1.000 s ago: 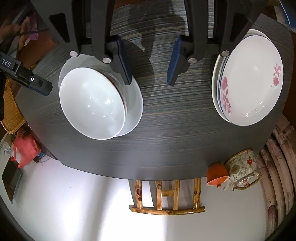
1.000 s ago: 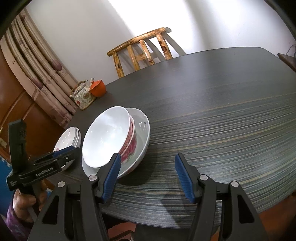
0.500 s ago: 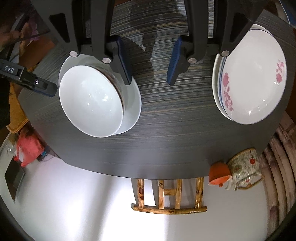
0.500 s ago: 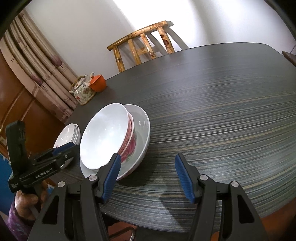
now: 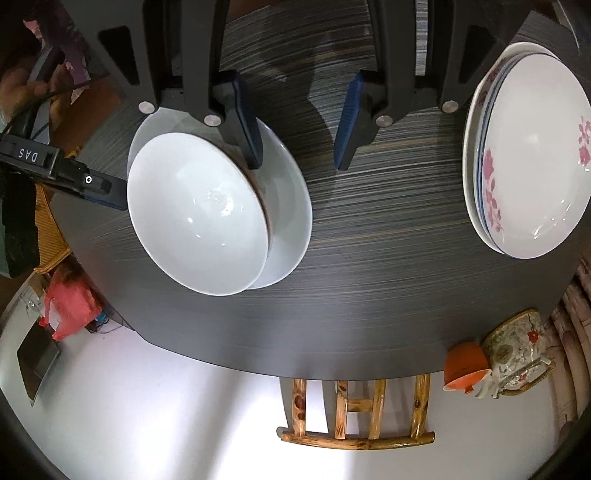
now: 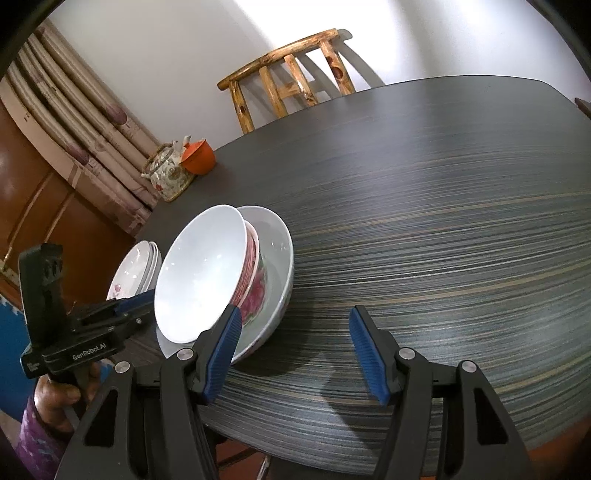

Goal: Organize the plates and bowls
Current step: 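Move both tools back and around the rim of the bowl stack, then close both tools on the rim of the nested bowl stack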

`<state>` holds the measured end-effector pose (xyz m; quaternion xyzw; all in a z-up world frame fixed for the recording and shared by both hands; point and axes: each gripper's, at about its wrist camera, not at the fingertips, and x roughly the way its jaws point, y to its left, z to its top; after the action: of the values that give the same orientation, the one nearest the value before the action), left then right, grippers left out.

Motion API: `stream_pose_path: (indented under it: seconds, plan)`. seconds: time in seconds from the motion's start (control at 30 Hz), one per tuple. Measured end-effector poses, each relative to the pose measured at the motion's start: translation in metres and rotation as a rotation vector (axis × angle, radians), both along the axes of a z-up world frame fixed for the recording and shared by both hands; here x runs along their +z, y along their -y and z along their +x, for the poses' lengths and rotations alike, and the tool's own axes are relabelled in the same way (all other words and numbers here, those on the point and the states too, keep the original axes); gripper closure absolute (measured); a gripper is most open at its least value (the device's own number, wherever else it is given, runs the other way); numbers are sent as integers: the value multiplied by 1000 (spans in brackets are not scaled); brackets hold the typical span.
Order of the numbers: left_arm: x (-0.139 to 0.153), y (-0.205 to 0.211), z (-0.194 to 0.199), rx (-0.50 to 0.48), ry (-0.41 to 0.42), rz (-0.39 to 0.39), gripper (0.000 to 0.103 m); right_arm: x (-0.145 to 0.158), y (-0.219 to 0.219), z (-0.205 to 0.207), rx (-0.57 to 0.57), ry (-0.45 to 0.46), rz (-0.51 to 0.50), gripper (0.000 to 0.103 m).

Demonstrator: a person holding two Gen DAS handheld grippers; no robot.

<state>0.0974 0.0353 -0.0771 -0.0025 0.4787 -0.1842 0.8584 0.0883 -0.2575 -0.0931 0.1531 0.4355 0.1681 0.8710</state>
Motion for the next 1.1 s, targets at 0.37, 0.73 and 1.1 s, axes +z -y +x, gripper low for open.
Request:
stream_pose_path:
  seconds: [0.37,0.73,1.1]
  plan:
    - [-8,2,11,17,-21,49,48,-4,-2,25,54,-50,-31,47]
    - [-20,-2,25,19,-79,27,46,-18,-9,58,144,-148,-17,59]
    - [-29,6,35,3,-117,23,46,-30,-8,85,222,-240,-15,47]
